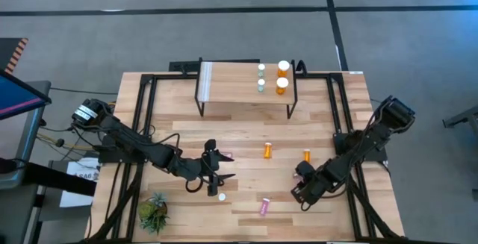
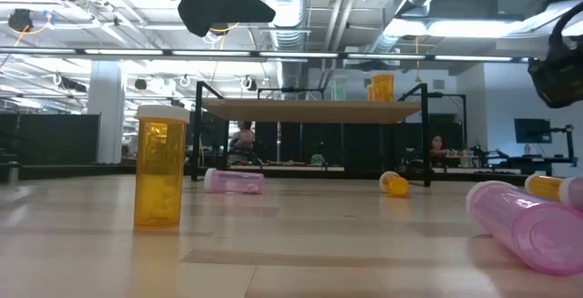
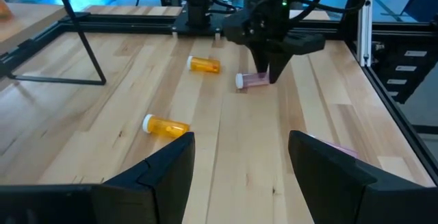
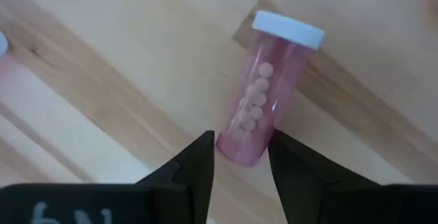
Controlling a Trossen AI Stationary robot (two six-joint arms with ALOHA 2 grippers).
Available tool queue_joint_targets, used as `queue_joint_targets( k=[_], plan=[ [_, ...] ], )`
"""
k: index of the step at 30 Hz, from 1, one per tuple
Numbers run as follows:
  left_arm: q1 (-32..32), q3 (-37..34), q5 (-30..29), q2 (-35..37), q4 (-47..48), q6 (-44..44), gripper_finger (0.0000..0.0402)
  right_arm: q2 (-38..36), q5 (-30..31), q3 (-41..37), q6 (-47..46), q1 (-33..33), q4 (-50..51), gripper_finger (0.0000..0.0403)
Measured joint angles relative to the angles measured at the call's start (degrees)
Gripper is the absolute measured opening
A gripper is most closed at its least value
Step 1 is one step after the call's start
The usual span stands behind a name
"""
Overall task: Pick and place medicine bottles onto shelf by color
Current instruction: Put the bottom right pink pill bottle on the shelf
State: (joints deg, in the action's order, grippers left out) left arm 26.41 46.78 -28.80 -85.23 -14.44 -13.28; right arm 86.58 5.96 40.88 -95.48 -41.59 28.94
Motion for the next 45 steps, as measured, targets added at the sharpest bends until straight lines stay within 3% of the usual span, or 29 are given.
queue_joint_targets(
  k=[7, 16, 26, 34, 42, 45],
  plan=[
    [0.0, 0.0, -0.04, 0.0, 0.04, -0.02, 0.0224, 5.24, 0.08, 2.76, 2.23, 0.38, 1.96, 0.015],
    [0.0, -0.02, -0.09, 0.0, 0.31, -0.02, 0.0224, 11.71, 1.72, 12.76, 9.35, 1.21, 14.71, 0.0147],
    [0.27, -0.02, -0.1, 0.15, 0.56, 0.21, 0.0224, 10.98, 6.93, 13.75, 11.26, 0.41, 14.04, 0.0115],
    [0.59, 0.46, 1.3, 0.31, 0.46, 0.76, 0.0224, 7.03, 17.15, 13.75, 11.12, -2.36, 11.55, 0.0117],
    [4.03, 1.58, 3.24, 0.28, -9.8, 12.9, 0.0224, 4.93, 40.78, 13.77, 21.68, -6.67, -0.38, 0.0118],
    [4.72, 1.62, 4.87, 0.47, -11.28, 14.57, 0.0224, 4.88, 45.08, 13.77, 28.93, -6.85, -6.12, 0.0118]
  ],
)
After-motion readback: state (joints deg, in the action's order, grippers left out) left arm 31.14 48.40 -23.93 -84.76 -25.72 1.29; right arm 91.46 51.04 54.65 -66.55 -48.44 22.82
